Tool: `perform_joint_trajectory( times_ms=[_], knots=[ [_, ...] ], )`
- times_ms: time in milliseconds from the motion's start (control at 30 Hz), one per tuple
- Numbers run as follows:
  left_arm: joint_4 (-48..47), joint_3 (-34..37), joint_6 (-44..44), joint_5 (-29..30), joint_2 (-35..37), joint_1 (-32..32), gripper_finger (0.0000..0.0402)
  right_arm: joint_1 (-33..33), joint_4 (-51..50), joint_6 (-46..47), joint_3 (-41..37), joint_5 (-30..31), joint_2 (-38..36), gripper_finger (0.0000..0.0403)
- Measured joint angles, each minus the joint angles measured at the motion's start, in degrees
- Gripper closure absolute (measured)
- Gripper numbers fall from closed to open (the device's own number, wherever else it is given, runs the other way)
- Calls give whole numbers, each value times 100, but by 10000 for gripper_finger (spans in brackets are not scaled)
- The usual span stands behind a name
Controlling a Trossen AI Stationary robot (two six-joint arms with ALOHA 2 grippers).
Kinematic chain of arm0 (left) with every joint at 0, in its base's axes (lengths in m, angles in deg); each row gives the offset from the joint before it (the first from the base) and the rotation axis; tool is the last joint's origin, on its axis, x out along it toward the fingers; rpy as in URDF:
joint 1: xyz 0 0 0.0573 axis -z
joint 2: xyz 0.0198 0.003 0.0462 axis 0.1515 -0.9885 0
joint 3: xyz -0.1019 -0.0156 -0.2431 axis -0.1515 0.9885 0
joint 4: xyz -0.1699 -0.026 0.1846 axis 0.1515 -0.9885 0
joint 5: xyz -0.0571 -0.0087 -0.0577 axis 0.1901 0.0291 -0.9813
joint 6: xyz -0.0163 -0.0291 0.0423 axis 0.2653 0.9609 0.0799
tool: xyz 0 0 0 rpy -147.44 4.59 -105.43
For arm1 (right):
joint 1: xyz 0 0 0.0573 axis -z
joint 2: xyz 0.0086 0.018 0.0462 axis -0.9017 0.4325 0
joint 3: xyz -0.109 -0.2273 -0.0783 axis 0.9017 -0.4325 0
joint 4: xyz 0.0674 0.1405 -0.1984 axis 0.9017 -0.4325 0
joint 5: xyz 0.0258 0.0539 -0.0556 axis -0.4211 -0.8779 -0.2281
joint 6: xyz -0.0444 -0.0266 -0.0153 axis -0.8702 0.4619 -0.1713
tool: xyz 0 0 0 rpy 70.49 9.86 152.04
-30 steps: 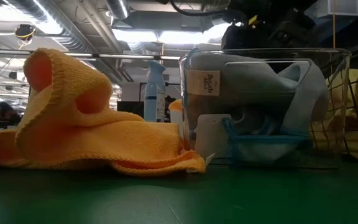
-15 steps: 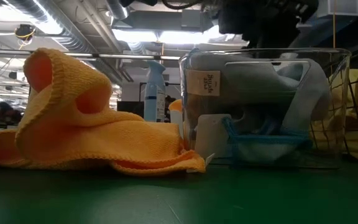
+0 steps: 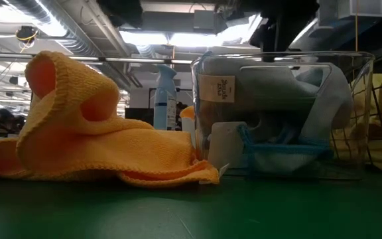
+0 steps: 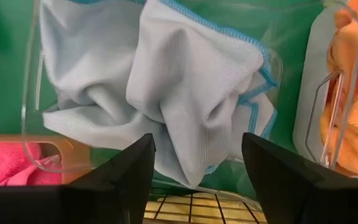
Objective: Sort microfiber towel by color & place in baskets
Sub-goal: Put the orange towel into the white bin
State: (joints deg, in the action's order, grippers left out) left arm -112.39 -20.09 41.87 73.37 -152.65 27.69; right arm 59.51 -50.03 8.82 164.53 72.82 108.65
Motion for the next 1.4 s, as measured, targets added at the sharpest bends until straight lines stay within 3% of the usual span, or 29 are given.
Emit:
perform_joint_trajectory(
  times_ms=[300,667,1100,1400],
  knots=[
    [38,344,967,-16,2,68,320,0,-70,-2,47,0,0,161],
    [407,1059,1328,182,-25,66,271,0,-92,-2,47,-1,0,161],
    [2100,2345,1434,465,-26,-54,204,0,-90,-2,47,-2,0,161],
    [3390,3070,1775,452,-26,-188,203,0,-90,-2,47,-2,0,162]
  ],
)
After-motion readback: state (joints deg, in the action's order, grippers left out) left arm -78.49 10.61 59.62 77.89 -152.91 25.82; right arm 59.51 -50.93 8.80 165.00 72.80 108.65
